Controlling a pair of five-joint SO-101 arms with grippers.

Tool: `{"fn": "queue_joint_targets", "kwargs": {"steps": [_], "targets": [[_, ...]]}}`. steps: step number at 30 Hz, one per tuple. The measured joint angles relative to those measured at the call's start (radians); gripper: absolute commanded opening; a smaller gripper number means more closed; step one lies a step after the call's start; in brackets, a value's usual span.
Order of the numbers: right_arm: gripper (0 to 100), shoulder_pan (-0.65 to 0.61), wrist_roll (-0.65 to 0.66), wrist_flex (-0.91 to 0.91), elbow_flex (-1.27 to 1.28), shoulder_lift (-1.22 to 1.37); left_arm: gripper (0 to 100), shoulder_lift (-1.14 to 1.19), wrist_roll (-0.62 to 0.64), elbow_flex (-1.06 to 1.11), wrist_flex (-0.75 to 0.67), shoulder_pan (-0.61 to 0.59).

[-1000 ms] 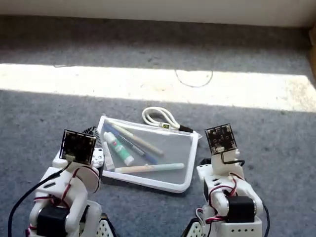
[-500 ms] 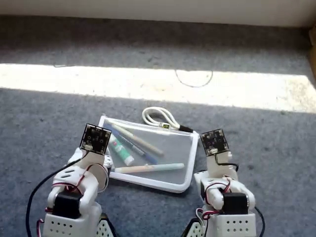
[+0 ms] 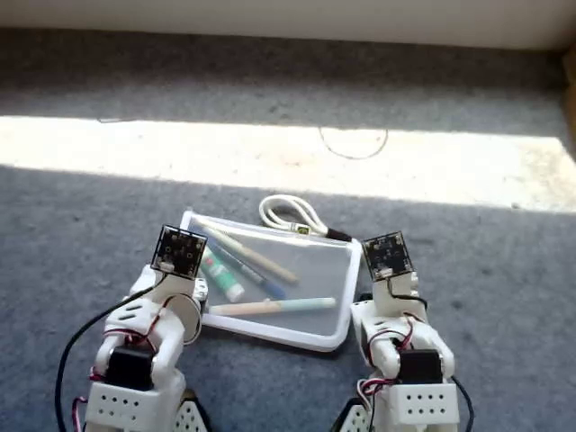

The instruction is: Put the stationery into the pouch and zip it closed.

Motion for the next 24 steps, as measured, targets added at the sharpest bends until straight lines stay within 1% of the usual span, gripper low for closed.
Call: {"fn": "queue_joint_targets", "kwargs": {"steps": [5,6,7,10,15,19,24], "targets": [[0.5,0.000,0.000,-0.006,0.000,0.005,1,0.000,0.000,0.000,0.003,0.000],[0.5,0.000,0.000,-0.006,0.000,0.005,1,0.000,0.000,0.000,0.025,-0.002],[0.5,0.000,-0.012,-0.006,0.000,0.005,1,0.000,0.000,0.000,0.049,-0.002],[0.5,0.009,-0.103,-0.006,0.000,0.005,1,0.000,0.000,0.000,0.124,-0.002],[0.5,0.054,-0.213,-0.026,0.000,0.005,1,0.000,0.000,0.000,0.198,-0.002],[0.5,0.058,-0.247,-0.029,0.000,0.005,1,-0.005,-0.002,0.000,0.273,0.000],[0.5,0.095,-0.256,-0.029,0.000,0.005,1,-0.006,-0.002,0.000,0.288,0.002]]}}
